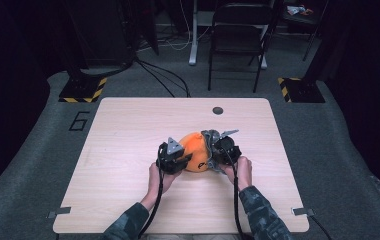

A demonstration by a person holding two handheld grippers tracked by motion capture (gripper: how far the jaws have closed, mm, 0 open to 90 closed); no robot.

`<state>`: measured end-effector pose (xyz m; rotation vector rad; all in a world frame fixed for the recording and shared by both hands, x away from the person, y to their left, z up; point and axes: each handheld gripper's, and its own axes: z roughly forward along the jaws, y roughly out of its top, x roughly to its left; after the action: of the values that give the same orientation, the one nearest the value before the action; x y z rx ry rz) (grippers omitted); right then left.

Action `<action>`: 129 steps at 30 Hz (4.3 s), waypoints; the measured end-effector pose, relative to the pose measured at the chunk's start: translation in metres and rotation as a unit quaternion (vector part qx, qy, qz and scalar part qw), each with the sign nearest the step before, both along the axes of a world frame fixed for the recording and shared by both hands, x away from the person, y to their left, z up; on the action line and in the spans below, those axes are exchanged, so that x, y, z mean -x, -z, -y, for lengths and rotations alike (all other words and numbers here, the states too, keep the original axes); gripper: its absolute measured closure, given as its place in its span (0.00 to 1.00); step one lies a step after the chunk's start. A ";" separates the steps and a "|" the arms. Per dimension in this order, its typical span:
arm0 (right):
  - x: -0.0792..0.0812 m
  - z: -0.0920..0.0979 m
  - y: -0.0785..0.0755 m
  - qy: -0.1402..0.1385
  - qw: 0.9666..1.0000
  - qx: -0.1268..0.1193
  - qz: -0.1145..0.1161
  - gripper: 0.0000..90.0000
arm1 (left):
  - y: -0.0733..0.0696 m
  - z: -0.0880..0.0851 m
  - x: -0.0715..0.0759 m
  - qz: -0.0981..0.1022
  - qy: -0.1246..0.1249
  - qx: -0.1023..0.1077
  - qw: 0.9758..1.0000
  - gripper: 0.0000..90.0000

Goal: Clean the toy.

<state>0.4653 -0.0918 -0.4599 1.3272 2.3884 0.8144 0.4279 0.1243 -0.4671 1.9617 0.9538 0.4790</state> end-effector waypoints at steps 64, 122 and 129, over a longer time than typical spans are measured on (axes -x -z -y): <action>0.005 0.014 -0.049 -0.002 0.997 -0.067 0.041 0.89 | -0.012 -0.024 -0.009 0.043 0.006 0.047 0.998 0.91; 0.014 -0.005 -0.057 -0.045 0.998 -0.008 0.052 0.89 | -0.012 0.008 0.009 0.054 0.113 0.003 0.992 0.91; 0.003 0.017 -0.048 0.000 0.999 0.008 0.053 0.89 | -0.012 0.009 0.009 0.055 0.113 0.007 0.992 0.91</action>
<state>0.4626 -0.1087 -0.4120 1.2466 2.3088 0.8408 0.4190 0.1155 -0.4552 1.9797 0.6541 0.4436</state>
